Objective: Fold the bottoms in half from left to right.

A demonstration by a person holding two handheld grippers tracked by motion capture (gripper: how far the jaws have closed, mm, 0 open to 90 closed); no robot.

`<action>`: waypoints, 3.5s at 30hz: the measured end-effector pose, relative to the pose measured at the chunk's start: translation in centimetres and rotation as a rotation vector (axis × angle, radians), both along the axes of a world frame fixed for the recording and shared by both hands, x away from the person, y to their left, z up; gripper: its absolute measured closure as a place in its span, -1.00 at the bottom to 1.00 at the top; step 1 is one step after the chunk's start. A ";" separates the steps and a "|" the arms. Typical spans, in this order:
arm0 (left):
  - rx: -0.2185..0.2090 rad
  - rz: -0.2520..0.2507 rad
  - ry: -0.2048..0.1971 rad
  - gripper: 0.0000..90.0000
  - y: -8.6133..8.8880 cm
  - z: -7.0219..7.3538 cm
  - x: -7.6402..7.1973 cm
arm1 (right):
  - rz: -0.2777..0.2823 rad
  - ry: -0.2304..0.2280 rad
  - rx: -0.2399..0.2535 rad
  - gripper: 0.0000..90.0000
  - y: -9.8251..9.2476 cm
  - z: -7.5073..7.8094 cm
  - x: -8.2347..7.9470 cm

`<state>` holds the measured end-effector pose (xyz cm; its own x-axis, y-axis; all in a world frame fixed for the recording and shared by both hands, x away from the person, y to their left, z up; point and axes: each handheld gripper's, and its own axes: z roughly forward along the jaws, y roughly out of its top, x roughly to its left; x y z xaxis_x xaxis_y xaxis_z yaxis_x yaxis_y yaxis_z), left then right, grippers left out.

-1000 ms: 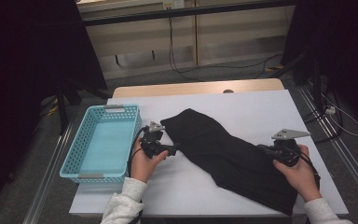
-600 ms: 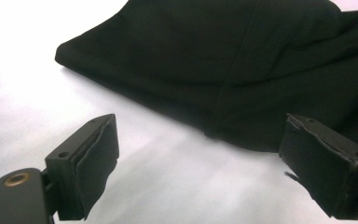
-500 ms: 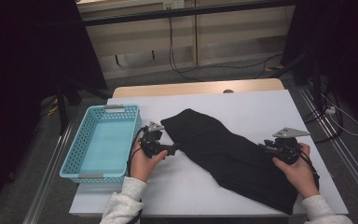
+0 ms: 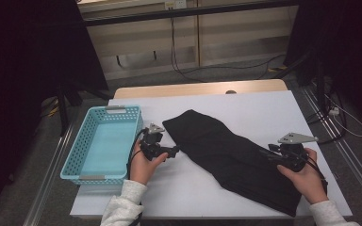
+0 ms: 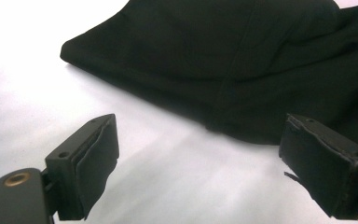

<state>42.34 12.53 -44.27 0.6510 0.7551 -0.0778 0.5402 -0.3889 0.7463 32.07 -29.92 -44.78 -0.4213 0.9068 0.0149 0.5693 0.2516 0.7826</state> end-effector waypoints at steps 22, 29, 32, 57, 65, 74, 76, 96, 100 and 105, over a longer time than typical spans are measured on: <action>0.009 -0.005 0.002 -0.73 0.0 0.0 -0.2 | 0.007 0.080 -0.021 1.00 -2.2 -0.9 0.8; 0.009 -0.008 0.002 -0.74 -0.1 -0.1 -0.1 | -0.048 0.043 -0.006 0.99 -2.8 -0.8 1.2; 0.009 -0.006 0.002 -0.74 -0.1 -0.2 -0.1 | -0.063 0.046 -0.050 0.98 -2.6 -1.1 1.5; 0.002 0.021 0.007 -0.74 -0.1 0.4 0.8 | 0.026 -0.007 0.015 -0.42 1.8 -0.1 -1.2; -0.014 0.041 0.002 -0.74 -0.9 1.4 3.7 | 0.044 -0.008 0.003 -0.51 2.3 -0.1 -2.0; 0.023 0.084 -0.008 -0.70 -1.8 1.4 6.3 | 0.055 -0.012 0.012 -0.57 2.2 -0.1 -3.0; 0.024 0.104 -0.009 -0.69 -1.9 1.3 7.0 | 0.058 -0.018 0.013 -0.58 2.3 0.0 -3.1; 0.072 0.111 0.096 -0.06 -1.4 -1.2 10.6 | 0.093 -0.015 0.023 -0.57 2.5 -0.1 -3.3; 0.062 0.089 0.121 0.71 -1.5 -1.0 10.3 | 0.091 -0.021 0.023 -0.57 2.5 0.0 -3.3; 0.064 0.121 0.123 0.89 -1.3 -0.5 10.2 | 0.105 -0.017 0.019 -0.57 2.8 -0.1 -3.4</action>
<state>52.57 11.28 -44.80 0.5441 0.8330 -0.1000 0.6712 -0.3607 0.6476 28.72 -27.09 -44.84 -0.5141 0.8574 0.0231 0.5269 0.2944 0.7973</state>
